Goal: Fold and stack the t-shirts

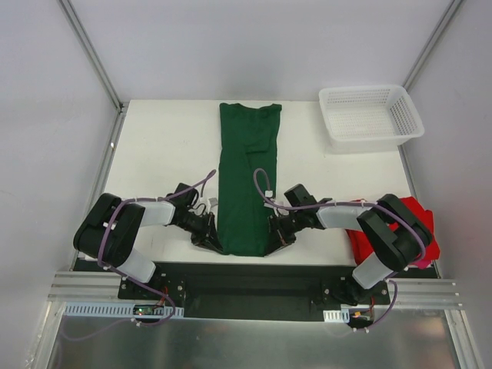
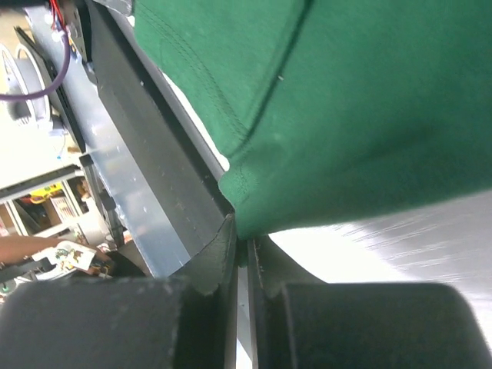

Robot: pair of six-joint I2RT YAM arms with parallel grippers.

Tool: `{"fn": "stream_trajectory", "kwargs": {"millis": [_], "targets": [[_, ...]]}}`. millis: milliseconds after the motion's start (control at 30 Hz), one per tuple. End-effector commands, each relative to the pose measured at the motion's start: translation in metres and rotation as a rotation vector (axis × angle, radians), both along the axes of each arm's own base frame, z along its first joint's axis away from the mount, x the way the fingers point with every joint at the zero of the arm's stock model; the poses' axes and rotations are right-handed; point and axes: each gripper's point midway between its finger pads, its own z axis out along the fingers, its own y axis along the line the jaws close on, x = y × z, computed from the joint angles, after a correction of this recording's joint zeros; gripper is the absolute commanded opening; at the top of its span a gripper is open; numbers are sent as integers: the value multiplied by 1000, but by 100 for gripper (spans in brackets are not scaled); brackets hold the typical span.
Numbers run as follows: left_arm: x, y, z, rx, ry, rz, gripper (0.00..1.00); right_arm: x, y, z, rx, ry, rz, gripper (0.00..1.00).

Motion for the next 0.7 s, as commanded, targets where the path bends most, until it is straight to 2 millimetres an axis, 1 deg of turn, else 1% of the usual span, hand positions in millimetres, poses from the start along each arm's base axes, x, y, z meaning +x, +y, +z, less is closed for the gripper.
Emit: {"fn": "stream_trajectory", "kwargs": {"millis": [0,367,667], "targets": [[-12,-6,9,-36,9,-39,0,-7,0,14,42,-36,50,1],[-20,-7,13,-32,0,-81,0,-25,-16,13,8,-37,118,1],[-23,-7,18,-35,-4,-99,0,-37,-22,7,-19,-16,173,1]]}}
